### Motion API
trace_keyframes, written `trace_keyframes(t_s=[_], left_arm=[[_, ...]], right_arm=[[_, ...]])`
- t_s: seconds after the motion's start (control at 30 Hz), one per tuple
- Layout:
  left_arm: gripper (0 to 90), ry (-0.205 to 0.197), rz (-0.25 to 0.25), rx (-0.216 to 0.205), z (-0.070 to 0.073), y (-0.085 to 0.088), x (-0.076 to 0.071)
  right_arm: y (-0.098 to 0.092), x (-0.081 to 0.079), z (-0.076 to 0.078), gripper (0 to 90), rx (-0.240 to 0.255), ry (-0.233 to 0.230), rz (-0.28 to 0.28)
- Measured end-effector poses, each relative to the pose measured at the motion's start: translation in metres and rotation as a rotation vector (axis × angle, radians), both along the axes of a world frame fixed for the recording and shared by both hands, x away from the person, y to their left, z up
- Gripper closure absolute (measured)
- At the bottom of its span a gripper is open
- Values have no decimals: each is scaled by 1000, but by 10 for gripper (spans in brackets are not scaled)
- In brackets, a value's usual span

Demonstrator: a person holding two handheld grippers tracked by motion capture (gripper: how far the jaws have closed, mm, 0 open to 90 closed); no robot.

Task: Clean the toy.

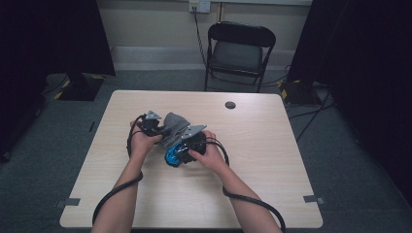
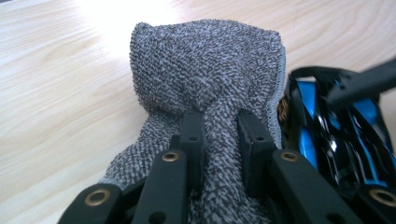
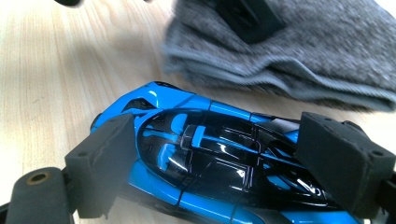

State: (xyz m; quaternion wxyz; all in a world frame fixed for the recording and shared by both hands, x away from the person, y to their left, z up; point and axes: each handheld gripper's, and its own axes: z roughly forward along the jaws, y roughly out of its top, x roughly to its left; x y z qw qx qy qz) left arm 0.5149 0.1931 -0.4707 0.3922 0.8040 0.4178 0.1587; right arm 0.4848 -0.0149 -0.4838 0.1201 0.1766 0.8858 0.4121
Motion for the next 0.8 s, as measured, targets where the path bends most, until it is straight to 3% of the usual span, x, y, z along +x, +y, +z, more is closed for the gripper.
trace_keyframes(t_s=[0.33, 0.5, 0.8], left_arm=[[737, -2, -42, 25, -11, -30, 12], [733, 4, -55, 38, -14, -33, 14], [739, 11, -57, 17, -16, -33, 12]], right_arm=[[0, 0, 0, 116, 2, 0, 0], [0, 0, 0, 116, 0, 1, 0], [0, 0, 0, 116, -3, 2, 0]])
